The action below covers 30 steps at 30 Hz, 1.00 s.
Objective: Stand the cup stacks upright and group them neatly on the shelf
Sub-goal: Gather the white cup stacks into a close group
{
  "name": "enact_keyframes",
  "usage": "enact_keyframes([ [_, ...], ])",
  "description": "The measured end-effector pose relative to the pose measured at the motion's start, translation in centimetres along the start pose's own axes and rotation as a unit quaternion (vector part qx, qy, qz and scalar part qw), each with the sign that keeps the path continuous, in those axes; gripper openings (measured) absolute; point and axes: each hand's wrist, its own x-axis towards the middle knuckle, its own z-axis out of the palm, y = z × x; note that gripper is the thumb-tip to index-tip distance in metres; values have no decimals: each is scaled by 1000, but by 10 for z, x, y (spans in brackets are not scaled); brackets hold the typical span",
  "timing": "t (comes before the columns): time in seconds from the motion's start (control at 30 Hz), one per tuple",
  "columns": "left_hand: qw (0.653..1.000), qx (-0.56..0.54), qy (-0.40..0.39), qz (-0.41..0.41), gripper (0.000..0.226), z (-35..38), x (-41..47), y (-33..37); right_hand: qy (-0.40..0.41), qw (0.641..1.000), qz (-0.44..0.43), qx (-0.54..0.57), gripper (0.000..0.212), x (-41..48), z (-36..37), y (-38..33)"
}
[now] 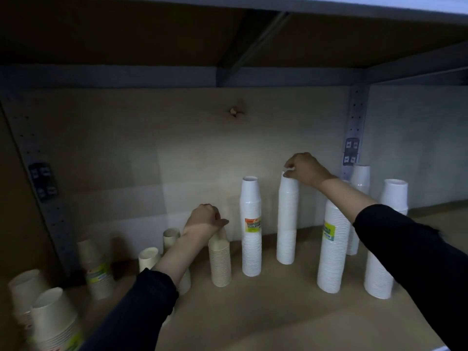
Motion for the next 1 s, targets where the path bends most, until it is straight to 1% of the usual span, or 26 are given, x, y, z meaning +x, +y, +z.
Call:
enact_keyframes([
  [0.1,1000,21,-20,-8,35,6,3,-2,-15,1000,6,5,32,5,6,3],
  [0.33,998,63,-24,-5,33,12,8,-7,10,1000,13,24,24,11,8,1],
  [0.5,996,65,-42,32,31,8,8,-16,-11,999,36,8,27,11,4,-9],
  [0.63,993,47,-69,80,29,-2,5,-27,-10,998,64,-15,30,12,3,-16],
  [0.73,990,22,-91,109,23,-10,2,-31,-9,997,80,-20,24,11,2,-20],
  [0.8,987,4,-105,120,21,-14,1,-33,-6,996,91,-20,11,11,1,-21],
  [0.83,986,1,-108,123,20,-15,1,-33,-7,995,97,-18,14,13,2,-19],
  [0.87,986,4,-109,127,21,-15,1,-33,-12,995,101,-21,24,14,2,-18],
  [0.93,986,21,-103,126,24,-14,0,-31,-20,995,99,-18,35,14,0,-16],
  [1.0,989,39,-89,109,27,-10,-1,-26,-35,995,94,-20,37,14,-5,-15],
])
